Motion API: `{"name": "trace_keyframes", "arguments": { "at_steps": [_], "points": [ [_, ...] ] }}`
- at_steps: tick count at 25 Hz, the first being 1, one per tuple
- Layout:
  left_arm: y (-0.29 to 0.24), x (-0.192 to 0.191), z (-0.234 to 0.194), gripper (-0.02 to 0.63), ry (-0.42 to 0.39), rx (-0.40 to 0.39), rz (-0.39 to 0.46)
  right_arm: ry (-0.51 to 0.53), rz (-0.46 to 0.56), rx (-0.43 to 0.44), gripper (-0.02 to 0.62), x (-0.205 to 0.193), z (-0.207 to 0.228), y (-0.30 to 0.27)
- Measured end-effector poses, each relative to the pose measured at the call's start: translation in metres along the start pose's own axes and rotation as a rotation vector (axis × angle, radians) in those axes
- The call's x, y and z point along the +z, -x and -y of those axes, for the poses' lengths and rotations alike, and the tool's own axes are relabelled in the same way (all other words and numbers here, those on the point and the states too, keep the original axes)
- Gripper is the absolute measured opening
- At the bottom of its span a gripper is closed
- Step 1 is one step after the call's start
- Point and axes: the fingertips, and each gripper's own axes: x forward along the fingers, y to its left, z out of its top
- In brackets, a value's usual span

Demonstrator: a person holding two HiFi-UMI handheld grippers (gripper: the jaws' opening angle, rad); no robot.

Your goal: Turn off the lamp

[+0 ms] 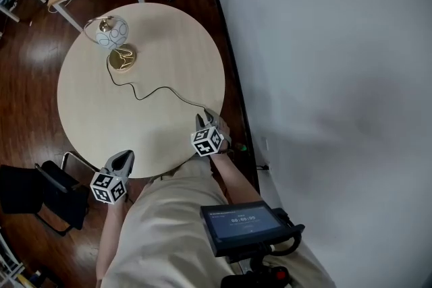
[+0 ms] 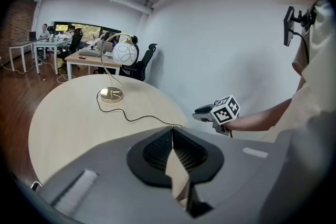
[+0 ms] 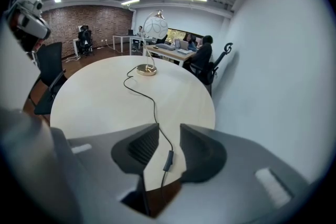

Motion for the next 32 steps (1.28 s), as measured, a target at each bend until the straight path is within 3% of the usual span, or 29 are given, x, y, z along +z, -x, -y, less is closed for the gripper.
{"name": "trace_keyframes", "arguments": {
  "at_steps": [5, 12, 18, 24, 32],
  "points": [
    [0.027, -0.01, -0.014, 0.006, 0.007, 0.007, 0.034, -0.078, 0.058, 0.013, 0.127, 0.034, -0.015, 0.027],
    [0.073, -0.033, -0.032, 0.006, 0.018, 0.007, 0.078, -0.055, 0.151, 0.007, 0.119, 0.091, -0.06, 0.062],
    [0.111, -0.059, -0.044, 0.005, 0.011, -0.026, 0.124, -0.063, 0.215, -0.026, 0.112, 0.115, -0.102, 0.095],
    [0.12, -0.099, -0.054, 0.005, 0.047, -0.076, 0.091, -0.145, 0.246, -0.055, 0.114, 0.086, -0.13, 0.134],
    [0.119, -0.13, -0.027, 0.005, 0.025, -0.11, 0.072, -0.248, 0.238, -0.066, 0.114, -0.009, -0.132, 0.17]
  ]
}}
